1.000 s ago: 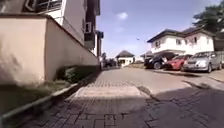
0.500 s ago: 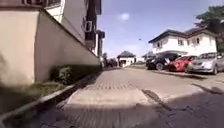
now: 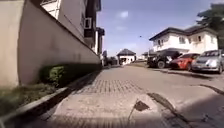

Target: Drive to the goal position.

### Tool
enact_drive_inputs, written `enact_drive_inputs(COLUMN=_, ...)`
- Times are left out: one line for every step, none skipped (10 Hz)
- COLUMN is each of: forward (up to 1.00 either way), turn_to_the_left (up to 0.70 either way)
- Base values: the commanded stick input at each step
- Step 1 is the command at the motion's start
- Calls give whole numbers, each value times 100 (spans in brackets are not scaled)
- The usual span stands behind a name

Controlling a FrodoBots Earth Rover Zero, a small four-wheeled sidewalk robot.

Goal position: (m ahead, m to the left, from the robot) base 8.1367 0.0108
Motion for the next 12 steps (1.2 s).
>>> enact_drive_inputs(forward=70, turn_to_the_left=35)
enact_drive_inputs(forward=70, turn_to_the_left=22)
enact_drive_inputs(forward=70, turn_to_the_left=0)
enact_drive_inputs(forward=70, turn_to_the_left=0)
enact_drive_inputs(forward=70, turn_to_the_left=0)
enact_drive_inputs(forward=70, turn_to_the_left=0)
enact_drive_inputs(forward=70, turn_to_the_left=0)
enact_drive_inputs(forward=70, turn_to_the_left=0)
enact_drive_inputs(forward=70, turn_to_the_left=0)
enact_drive_inputs(forward=70, turn_to_the_left=0)
enact_drive_inputs(forward=70, turn_to_the_left=0)
enact_drive_inputs(forward=70, turn_to_the_left=0)
